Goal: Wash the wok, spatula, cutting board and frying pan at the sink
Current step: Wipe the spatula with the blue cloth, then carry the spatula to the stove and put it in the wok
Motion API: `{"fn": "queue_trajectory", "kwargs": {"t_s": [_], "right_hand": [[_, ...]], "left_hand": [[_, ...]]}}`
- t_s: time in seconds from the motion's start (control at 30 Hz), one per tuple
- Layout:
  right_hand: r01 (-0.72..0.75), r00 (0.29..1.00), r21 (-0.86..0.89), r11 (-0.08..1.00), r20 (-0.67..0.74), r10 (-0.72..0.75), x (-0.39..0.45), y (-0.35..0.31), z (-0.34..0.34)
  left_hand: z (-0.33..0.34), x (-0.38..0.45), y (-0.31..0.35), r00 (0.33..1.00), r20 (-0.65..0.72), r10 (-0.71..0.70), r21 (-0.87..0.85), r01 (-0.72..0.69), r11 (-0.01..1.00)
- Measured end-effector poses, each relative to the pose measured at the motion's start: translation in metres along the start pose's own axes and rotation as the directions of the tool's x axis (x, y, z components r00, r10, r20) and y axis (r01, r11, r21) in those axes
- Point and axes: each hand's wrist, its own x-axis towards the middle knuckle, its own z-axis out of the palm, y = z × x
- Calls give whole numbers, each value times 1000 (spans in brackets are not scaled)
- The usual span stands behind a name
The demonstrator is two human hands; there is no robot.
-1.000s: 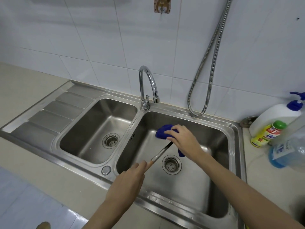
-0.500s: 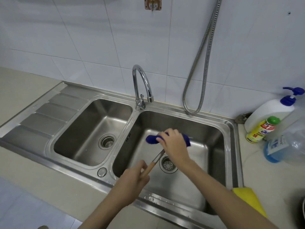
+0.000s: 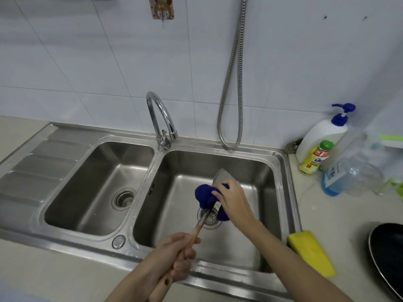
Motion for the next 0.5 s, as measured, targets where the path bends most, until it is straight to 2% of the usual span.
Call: {"fn": "queue_trajectory", "kwargs": {"t_s": [0.07, 0.13, 0.2, 0.3, 0.37, 0.5], "right_hand": [[-158, 981, 124, 980, -97, 171, 8, 16, -17], [-307, 901, 350, 885, -194, 389, 13, 28, -39], [-385, 812, 412, 826, -275, 515, 12, 49, -61], [-506, 745, 239, 829, -363, 559, -5, 91, -82], [-620, 704, 104, 778, -364, 610, -24, 121, -87], [-769, 636, -76, 635, -203, 745, -65, 159, -93]], "left_hand": [[-3, 2, -1, 1000, -21, 0, 113, 2, 994], [-9, 8, 0, 998, -61, 4, 221, 10, 975], [-14, 13, 3, 997, -77, -9, 288, 31, 957], [-18, 16, 12, 999, -34, -10, 314, 20, 949], [-16, 16, 18, 999, 44, -20, 328, 4, 945], [0, 16, 27, 987, 157, -26, 443, -47, 895]]}}
